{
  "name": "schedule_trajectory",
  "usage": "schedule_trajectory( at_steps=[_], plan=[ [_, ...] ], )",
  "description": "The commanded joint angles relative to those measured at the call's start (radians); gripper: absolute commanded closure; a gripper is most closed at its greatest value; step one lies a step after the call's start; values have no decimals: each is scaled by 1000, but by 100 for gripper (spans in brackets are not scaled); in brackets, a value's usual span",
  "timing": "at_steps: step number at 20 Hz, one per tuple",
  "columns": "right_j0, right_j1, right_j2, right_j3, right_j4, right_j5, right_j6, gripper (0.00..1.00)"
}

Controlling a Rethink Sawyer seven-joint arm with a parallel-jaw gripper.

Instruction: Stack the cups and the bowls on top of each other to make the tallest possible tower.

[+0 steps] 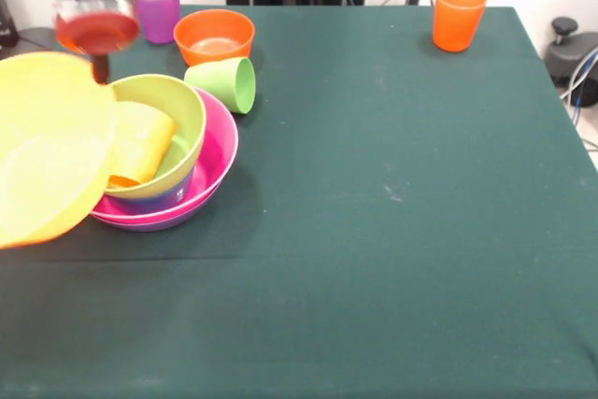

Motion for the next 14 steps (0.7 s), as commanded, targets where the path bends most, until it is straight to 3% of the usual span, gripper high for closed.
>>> schedule_trajectory(
  at_steps=[1, 14],
  plan=[
    [38, -84, 163, 198, -101, -90, -55, 0],
    [45, -111, 240, 302, -150, -239, -52, 0]
  ],
)
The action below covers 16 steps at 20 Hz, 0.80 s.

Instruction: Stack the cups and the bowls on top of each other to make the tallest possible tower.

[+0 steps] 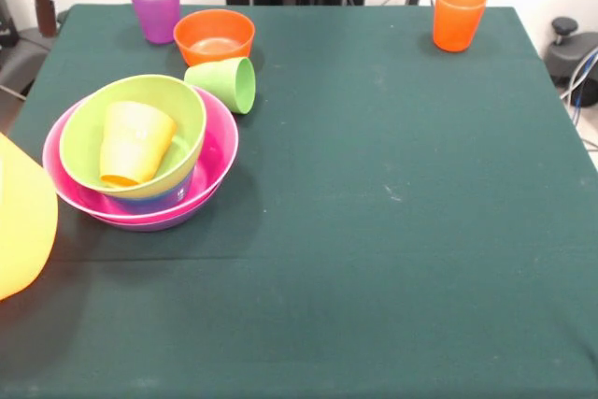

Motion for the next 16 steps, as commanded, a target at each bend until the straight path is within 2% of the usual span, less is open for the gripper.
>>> schedule_trajectory(
  at_steps=[1, 6, 8, 12, 16],
  plan=[
    [33, -6, 190, 123, -93, -96, -54, 0],
    [21, -20, 219, 139, -113, -128, -71, 0],
    [15, -26, 232, 157, -120, -173, -78, 0],
    [-12, -52, 295, 231, -94, -304, -51, 0],
    [-36, -54, 313, 250, -93, -363, -21, 0]
  ],
)
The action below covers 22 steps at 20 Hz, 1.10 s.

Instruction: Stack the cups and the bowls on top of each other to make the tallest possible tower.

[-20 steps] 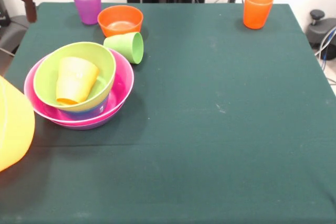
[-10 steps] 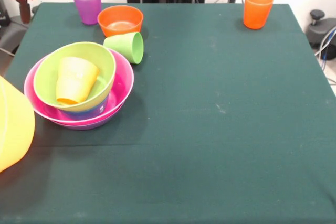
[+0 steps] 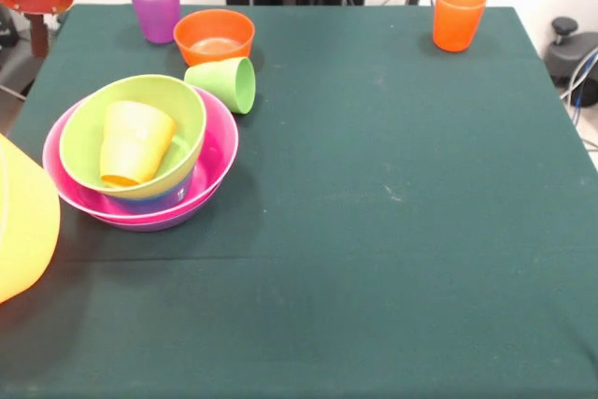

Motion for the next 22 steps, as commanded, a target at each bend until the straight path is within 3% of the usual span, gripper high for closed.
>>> schedule_trajectory(
  at_steps=[1, 9, 15, 22],
  plan=[
    [-40, -9, 214, 135, -36, -167, -4, 0],
    [-61, -7, 238, 151, -36, -222, 36, 0],
    [1, -7, 206, 151, -28, -178, 118, 0],
    [43, 6, 212, 120, -42, -169, 94, 0]
  ],
)
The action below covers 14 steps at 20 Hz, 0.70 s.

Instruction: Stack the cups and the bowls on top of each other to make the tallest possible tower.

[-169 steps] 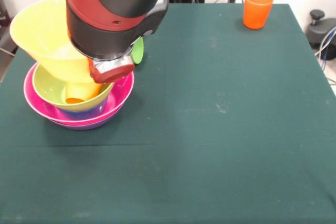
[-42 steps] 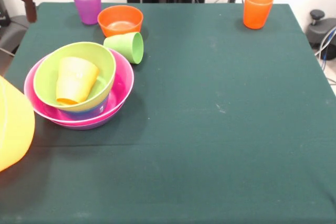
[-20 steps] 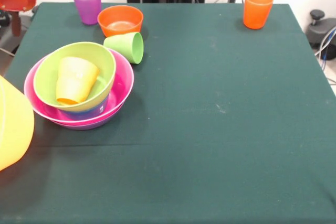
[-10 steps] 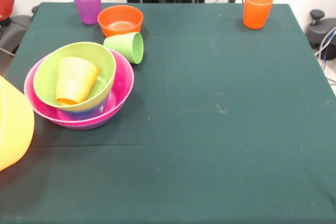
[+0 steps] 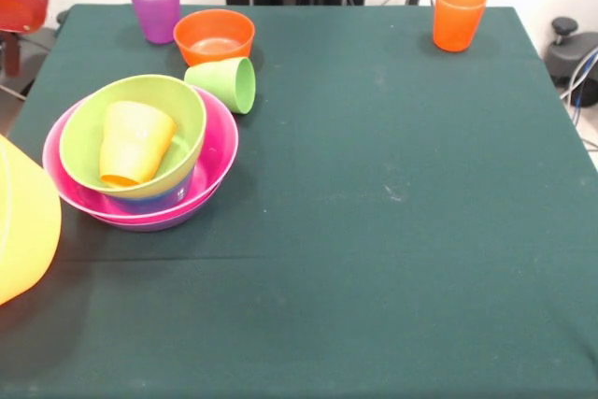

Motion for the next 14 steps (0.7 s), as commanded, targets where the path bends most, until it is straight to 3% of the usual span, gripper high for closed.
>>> schedule_trajectory(
  at_steps=[1, 14],
  plan=[
    [56, 27, 159, 17, -42, 18, 88, 0],
    [9, 56, 115, -49, -49, 81, 88, 0]
  ],
)
